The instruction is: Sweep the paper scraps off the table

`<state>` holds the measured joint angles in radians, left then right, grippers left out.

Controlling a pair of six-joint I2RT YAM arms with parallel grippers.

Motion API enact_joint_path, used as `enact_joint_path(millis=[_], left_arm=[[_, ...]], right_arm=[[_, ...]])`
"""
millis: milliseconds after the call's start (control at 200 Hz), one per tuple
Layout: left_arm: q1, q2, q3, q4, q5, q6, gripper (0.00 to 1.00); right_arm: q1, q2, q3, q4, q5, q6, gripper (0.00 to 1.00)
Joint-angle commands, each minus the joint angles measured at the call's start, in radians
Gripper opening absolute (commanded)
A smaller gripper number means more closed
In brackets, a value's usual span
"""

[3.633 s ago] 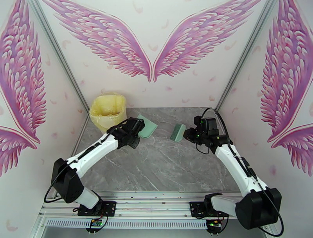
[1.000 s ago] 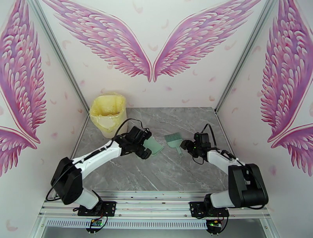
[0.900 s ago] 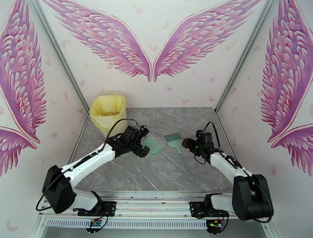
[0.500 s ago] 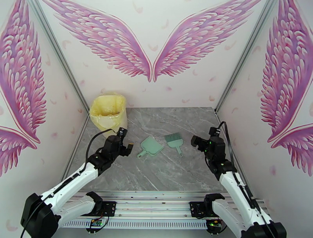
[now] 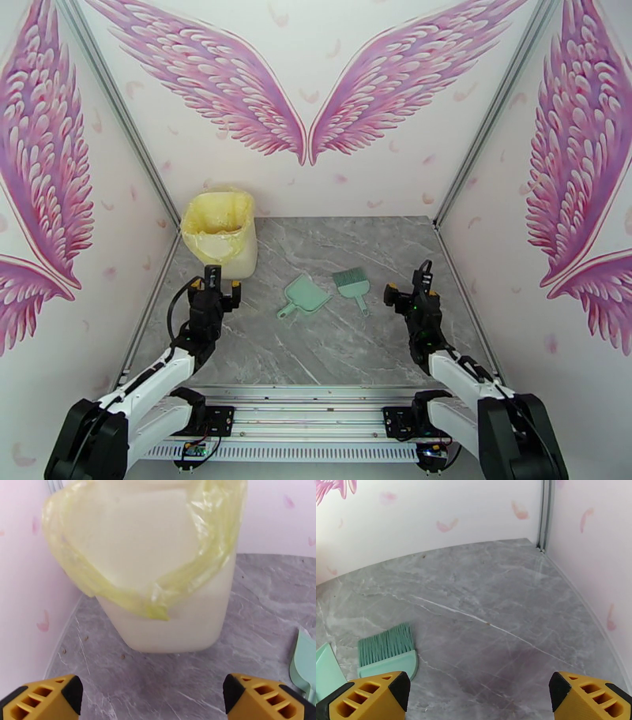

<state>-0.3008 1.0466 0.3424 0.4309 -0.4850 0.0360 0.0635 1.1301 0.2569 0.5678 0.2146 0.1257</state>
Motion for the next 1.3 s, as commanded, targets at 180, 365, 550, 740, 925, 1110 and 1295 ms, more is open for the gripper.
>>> enact_joint_path(millis=[180,365,550,740,925,1110,1295], left_arm=[[0.041,0.197,-0.087,0.372,0.079,0.06,0.99],[0.048,0.298,-0.026,0.395,0.073,0.128,0.99],[0.07,0.375,-0.021,0.476,0.113,0.169,0.99],[0.113,0.382,0.0,0.442,0.157,0.13,0.99],[0.195,0.396,-0.01,0.465,0.209,0.041,0.99],[0.313,0.48,0.008,0.507,0.355,-0.053,0.99],[0.302,0.483,0.045,0.443,0.357,-0.038,0.99]], right_arm=[[-0.001,0.174,-0.031,0.367,0.009,-0.033,0.99],[-0.002,0.338,-0.039,0.566,0.0,-0.048,0.99],[-0.002,0.376,-0.022,0.549,-0.042,-0.063,0.99],[-0.002,0.415,-0.005,0.56,-0.04,-0.063,0.99],[-0.001,0.413,0.025,0.505,-0.063,-0.074,0.99],[-0.001,0.406,0.041,0.463,-0.065,-0.075,0.99],[0.003,0.408,0.083,0.387,-0.075,-0.083,0.99]])
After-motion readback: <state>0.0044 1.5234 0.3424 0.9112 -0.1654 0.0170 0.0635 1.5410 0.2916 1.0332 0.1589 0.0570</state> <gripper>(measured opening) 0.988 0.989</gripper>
